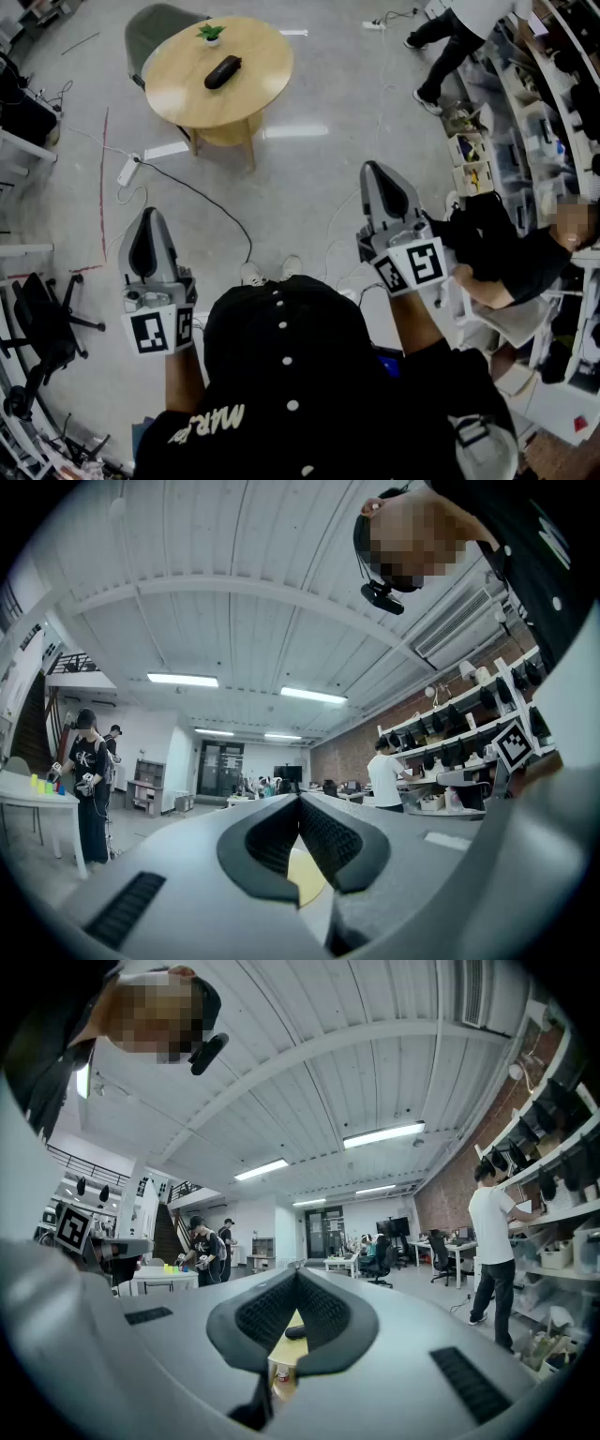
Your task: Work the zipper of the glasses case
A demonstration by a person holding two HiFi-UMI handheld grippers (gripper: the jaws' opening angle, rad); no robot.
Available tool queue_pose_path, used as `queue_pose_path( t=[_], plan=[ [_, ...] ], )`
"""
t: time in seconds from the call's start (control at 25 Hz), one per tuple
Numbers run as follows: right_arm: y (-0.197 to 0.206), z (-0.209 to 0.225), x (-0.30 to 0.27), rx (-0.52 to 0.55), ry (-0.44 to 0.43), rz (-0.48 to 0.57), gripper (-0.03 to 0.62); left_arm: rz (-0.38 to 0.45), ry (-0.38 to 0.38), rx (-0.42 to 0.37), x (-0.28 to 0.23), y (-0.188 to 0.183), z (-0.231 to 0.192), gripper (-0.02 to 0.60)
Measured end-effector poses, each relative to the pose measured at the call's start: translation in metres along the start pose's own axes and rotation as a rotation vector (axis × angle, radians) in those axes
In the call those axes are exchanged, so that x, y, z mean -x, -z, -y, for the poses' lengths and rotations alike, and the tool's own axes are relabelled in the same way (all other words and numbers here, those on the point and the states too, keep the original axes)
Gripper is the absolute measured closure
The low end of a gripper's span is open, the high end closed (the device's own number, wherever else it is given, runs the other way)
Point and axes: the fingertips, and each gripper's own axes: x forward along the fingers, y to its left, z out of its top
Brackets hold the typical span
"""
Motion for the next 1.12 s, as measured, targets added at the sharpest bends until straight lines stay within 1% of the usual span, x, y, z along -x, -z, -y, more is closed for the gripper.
queue_pose_path(
  t=[0.2,0.4,0.48,0.6,0.76,0.8,0.84,0.88,0.92,1.12],
  plan=[
    [0.001,0.003,0.002,-0.001,-0.004,-0.002,0.595,-0.003,-0.001,-0.005,0.0,0.001,0.005,0.578],
    [-0.005,0.006,0.006,-0.061,-0.008,0.044,0.592,0.005,-0.013,0.011,-0.002,-0.001,0.007,0.578],
    [-0.002,0.005,0.004,-0.042,0.0,0.033,0.592,0.007,-0.02,0.027,-0.002,0.0,0.005,0.578],
    [0.0,0.003,0.003,-0.021,0.0,0.027,0.592,0.013,-0.006,0.033,-0.002,-0.001,0.007,0.578],
    [0.001,0.002,0.001,-0.016,-0.014,0.026,0.591,-0.001,0.005,0.016,-0.001,0.003,0.011,0.577],
    [0.002,0.001,-0.001,-0.018,-0.023,0.023,0.561,-0.001,0.012,0.016,-0.002,0.003,0.012,0.575],
    [0.003,-0.001,-0.002,-0.023,-0.035,0.021,0.495,-0.003,0.017,0.02,-0.003,0.004,0.012,0.51],
    [0.004,-0.001,-0.004,-0.029,-0.046,0.019,0.405,-0.012,0.017,0.026,-0.004,0.006,0.012,0.426],
    [0.005,-0.001,-0.005,-0.033,-0.052,0.018,0.378,-0.023,0.014,0.031,-0.005,0.008,0.011,0.377],
    [0.009,0.008,0.0,-0.023,-0.057,0.019,0.391,-0.04,0.004,0.024,-0.008,0.012,0.018,0.362]
  ],
)
